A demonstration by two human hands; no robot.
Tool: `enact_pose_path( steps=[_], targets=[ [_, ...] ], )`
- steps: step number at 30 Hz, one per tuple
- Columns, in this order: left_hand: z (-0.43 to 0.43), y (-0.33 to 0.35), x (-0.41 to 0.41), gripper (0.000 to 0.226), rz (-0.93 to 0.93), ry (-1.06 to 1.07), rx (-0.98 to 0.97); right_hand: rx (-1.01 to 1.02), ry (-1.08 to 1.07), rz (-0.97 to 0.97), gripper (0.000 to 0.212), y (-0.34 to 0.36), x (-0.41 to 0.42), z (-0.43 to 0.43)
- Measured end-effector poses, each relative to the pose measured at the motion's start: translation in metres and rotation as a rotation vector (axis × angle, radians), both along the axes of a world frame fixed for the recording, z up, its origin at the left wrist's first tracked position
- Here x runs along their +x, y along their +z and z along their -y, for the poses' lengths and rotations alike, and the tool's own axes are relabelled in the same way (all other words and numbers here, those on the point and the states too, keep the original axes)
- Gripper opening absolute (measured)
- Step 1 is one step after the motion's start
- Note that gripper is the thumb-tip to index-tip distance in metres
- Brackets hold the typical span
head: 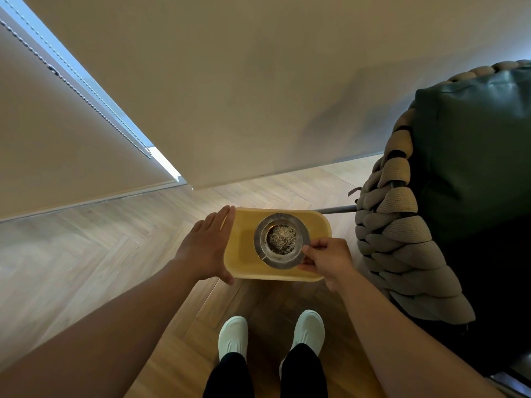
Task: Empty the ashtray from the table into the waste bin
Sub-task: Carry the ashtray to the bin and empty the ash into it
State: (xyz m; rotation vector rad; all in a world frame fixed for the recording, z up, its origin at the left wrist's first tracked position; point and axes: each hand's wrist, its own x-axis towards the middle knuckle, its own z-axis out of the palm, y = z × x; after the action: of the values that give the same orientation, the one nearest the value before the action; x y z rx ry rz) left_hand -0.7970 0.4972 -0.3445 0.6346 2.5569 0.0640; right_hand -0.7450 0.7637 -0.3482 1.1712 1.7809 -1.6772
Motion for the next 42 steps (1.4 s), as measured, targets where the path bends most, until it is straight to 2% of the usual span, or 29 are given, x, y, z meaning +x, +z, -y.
enact_pose_path(
  steps=[6,9,11,13,15,17,19,23,31,36,40,42],
  targets=[
    [-0.003,0.002,-0.004,0.157,0.005,-0.012,-0.034,0.111,0.049,-0.087,0.014,0.003,-0.001,-0.002],
    [-0.003,0.002,-0.003,0.157,0.010,-0.011,-0.038,0.307,0.192,-0.189,0.019,0.006,-0.002,-0.002],
    [-0.003,0.002,-0.003,0.156,0.010,-0.014,-0.039,0.506,0.373,-0.366,0.011,0.012,0.002,0.001],
    [-0.002,0.002,-0.004,0.156,0.013,-0.015,-0.039,0.699,0.584,-0.664,0.009,0.016,0.008,0.003],
    [-0.002,0.002,-0.005,0.156,0.014,-0.015,-0.035,0.870,0.818,-0.925,0.017,0.014,0.016,0.004],
    [-0.002,0.002,-0.005,0.155,0.016,-0.017,-0.034,0.994,0.919,-1.041,0.029,0.010,0.023,0.005],
    [-0.003,0.002,-0.005,0.155,0.018,-0.015,-0.034,1.051,0.931,-1.049,0.036,0.007,0.027,0.004],
    [-0.002,0.002,-0.005,0.157,0.020,-0.003,-0.027,1.089,0.902,-1.077,0.034,0.005,0.027,0.004],
    [-0.003,0.004,-0.004,0.157,0.022,0.000,-0.025,1.014,0.819,-1.008,0.028,0.012,0.026,0.003],
    [-0.005,0.006,-0.002,0.158,0.020,0.014,-0.016,0.843,0.680,-0.819,0.015,0.018,0.024,0.004],
    [-0.004,0.005,0.000,0.158,0.037,0.027,-0.004,0.639,0.453,-0.496,0.008,0.019,0.021,0.005],
    [-0.003,0.005,0.001,0.158,0.042,0.030,0.005,0.503,0.327,-0.336,0.011,0.017,0.019,0.003]
  ],
)
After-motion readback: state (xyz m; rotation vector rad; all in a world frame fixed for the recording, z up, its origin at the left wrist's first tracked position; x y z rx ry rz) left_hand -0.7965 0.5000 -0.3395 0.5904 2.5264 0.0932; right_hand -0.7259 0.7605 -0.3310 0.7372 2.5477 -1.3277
